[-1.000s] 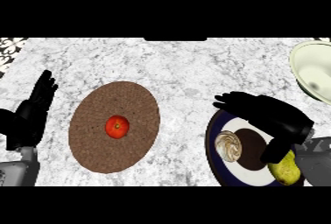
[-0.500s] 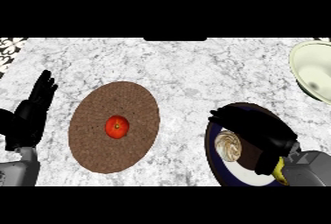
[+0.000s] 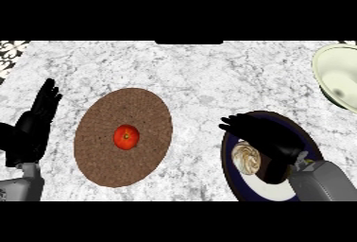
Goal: Pick the cupcake from the plate and place it in the bowl
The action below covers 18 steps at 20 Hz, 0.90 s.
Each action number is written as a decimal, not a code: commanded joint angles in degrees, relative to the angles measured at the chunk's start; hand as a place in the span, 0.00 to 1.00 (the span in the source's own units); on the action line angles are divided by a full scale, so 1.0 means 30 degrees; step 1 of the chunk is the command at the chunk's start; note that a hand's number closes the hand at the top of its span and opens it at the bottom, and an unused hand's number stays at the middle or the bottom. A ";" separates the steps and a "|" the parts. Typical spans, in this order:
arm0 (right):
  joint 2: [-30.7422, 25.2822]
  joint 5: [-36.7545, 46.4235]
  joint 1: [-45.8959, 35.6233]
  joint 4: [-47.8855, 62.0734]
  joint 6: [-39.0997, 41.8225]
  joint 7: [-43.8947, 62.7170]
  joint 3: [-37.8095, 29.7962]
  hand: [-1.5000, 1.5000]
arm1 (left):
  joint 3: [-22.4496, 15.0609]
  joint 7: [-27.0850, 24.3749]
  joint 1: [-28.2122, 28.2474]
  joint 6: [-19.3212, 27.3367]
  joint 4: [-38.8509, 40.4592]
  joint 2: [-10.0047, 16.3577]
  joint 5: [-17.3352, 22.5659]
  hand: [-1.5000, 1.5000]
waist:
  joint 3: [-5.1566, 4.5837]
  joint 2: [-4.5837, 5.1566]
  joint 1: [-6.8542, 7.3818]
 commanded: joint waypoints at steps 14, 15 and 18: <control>0.2625 0.2107 -0.1233 0.4096 -0.0835 -0.2799 0.0081 1.00 | 0.1266 0.0586 -0.0762 -0.1171 -0.0045 0.0049 0.0119 0.50 | 0.0000 -0.0001 0.0036; 0.3229 0.2014 -0.1662 0.3448 -0.0109 -0.2077 -0.0128 1.00 | 0.0680 0.0507 -0.0823 -0.0565 0.0245 -0.0496 -0.0719 0.50 | -0.0002 -0.0003 0.0005; 0.2707 0.2323 -0.1046 0.3371 -0.1129 -0.2817 -0.0594 1.00 | 0.0032 0.0145 -0.0276 0.0050 0.0022 -0.1467 -0.1372 0.50 | -0.0001 -0.0003 -0.0010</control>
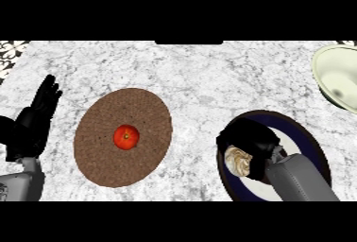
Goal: Pick the cupcake from the plate and place it in the bowl
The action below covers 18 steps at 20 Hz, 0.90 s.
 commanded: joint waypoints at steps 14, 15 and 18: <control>0.1566 0.2150 -0.5957 0.4856 -0.3671 1.5504 -1.0053 1.00 | 0.0090 0.0093 -0.0852 -0.0354 0.0338 0.0195 -0.0023 0.50 | 0.0043 0.0291 0.0545; 0.1338 0.2573 -0.6449 0.4826 -0.3835 1.6122 -1.0018 1.00 | -0.0254 -0.0184 -0.0652 -0.0049 0.0629 -0.0271 -0.0364 0.50 | 0.0040 0.0230 0.0370; 0.1131 0.3851 -0.7112 0.3354 -0.5123 1.7713 -0.9676 1.00 | -0.0044 -0.1222 0.0510 -0.0155 0.0675 -0.0339 -0.0330 0.50 | 0.0034 0.0067 0.0202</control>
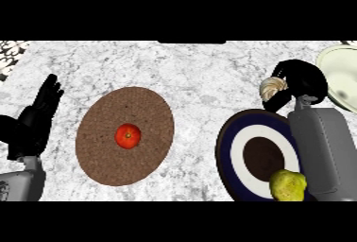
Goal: Pick the cupcake from the plate and place it in the bowl
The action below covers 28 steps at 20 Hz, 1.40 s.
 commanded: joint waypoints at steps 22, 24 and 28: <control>-0.5300 -0.1666 -0.3730 0.2776 -0.6717 0.0280 -0.6083 1.00 | 0.0481 -0.0336 -0.0204 -0.0350 0.0511 -0.0035 0.0063 0.50 | 0.0046 0.0041 -0.0068; -0.6586 -0.2138 -0.5462 0.5272 -0.6791 -0.0331 -0.6728 1.00 | 0.0449 -0.0151 -0.0581 -0.0144 0.0531 -0.0174 -0.0020 0.50 | 0.0042 0.0053 0.0058; -0.6850 -0.2605 -0.4877 0.8333 -0.9232 -0.2484 -0.7126 1.00 | 0.0033 -0.0415 0.0460 -0.0171 -0.0305 -0.0518 -0.0261 0.50 | 0.0045 0.0038 0.0109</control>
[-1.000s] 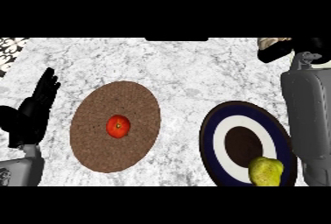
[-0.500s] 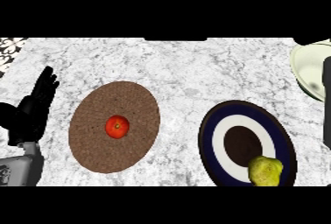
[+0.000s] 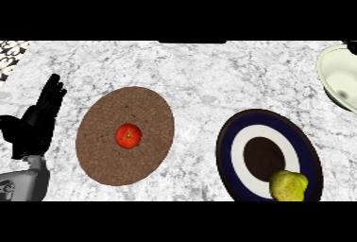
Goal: Pick the cupcake from the plate and place it in the bowl
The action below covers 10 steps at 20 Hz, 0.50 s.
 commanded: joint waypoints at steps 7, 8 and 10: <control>-0.3375 -0.1184 -0.1535 0.8717 -0.4173 -0.5328 -0.1926 1.00 | 0.0269 -0.0134 -0.0422 -0.0839 0.0536 0.0395 0.0448 0.50 | 0.0026 0.0227 0.0462; -0.3454 -0.1002 -0.1818 0.9372 -0.4062 -0.5276 -0.1664 1.00 | -0.0402 0.0156 -0.0838 0.0095 0.0587 -0.0409 -0.0324 0.50 | 0.0021 0.0181 0.0338; -0.4662 0.0693 -0.1047 1.0092 -0.0112 -0.1649 -0.0703 1.00 | 0.0023 -0.0051 -0.0729 -0.0214 0.0342 0.0164 -0.0096 0.50 | -0.0005 0.0295 0.0483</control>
